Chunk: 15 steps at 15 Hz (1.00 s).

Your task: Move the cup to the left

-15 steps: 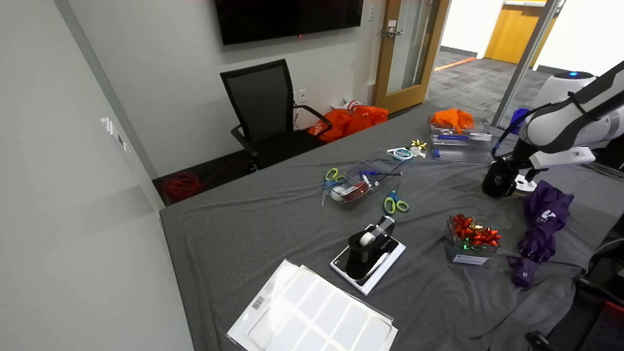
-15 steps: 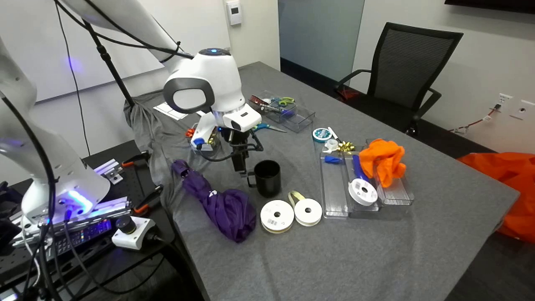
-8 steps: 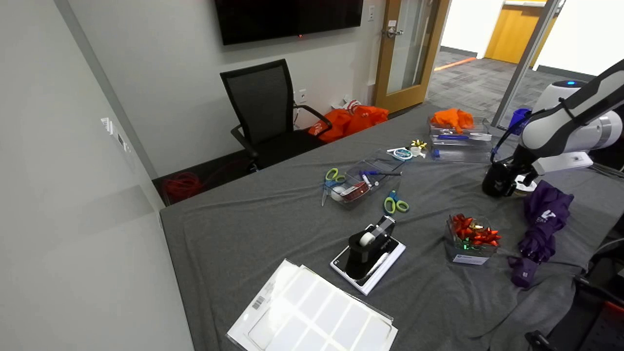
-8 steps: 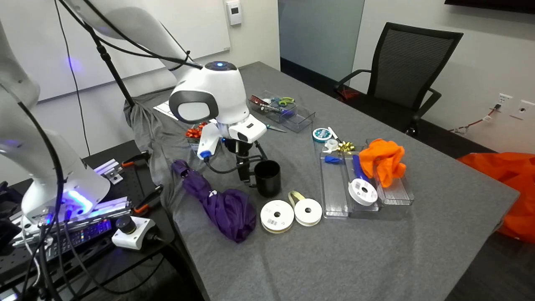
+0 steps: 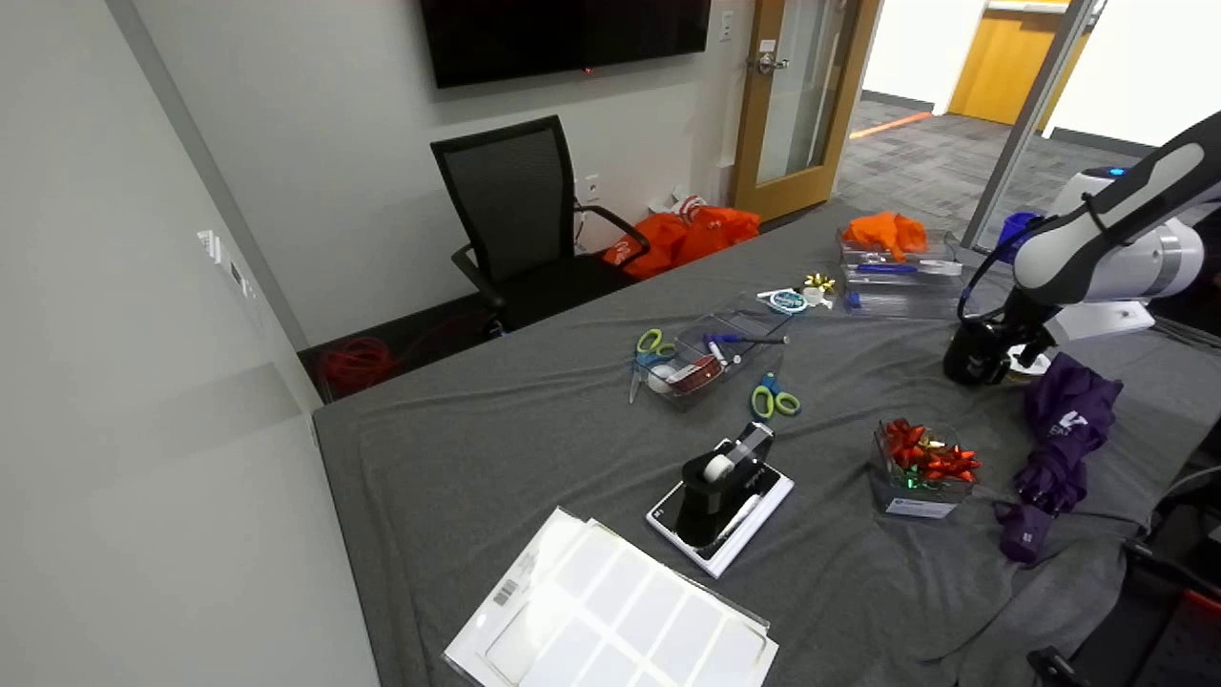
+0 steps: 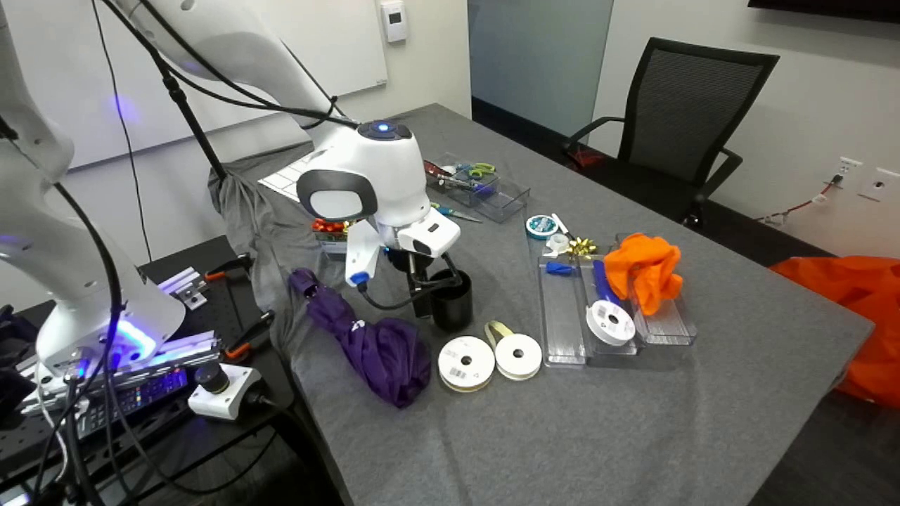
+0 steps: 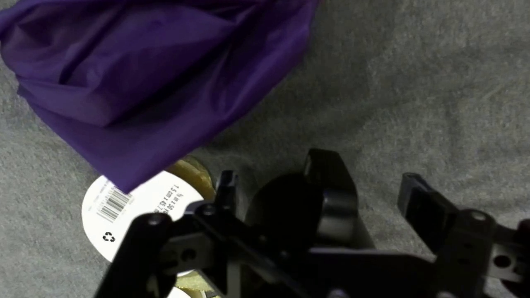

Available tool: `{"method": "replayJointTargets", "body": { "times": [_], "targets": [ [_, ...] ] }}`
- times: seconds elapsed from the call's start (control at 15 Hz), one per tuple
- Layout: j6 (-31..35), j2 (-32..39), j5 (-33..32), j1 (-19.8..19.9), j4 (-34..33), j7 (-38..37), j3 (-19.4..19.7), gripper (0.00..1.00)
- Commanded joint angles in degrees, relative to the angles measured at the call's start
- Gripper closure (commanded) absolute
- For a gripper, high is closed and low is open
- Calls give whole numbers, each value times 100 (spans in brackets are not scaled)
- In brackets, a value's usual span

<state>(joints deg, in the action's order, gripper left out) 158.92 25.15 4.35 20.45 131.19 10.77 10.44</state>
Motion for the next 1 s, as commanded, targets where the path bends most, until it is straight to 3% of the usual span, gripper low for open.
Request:
{"method": "replayJointTargets", "body": {
  "times": [0.0,0.2,0.27,0.33,0.93],
  "targets": [
    [91,322,145,260,-200,248,-222,0],
    [88,426,238,381,-244,284,-362,0],
    [59,438,336,473,-263,349,-468,25],
    [68,447,421,536,-274,384,-544,26],
    [255,480,856,947,-248,849,-928,89]
  ]
}}
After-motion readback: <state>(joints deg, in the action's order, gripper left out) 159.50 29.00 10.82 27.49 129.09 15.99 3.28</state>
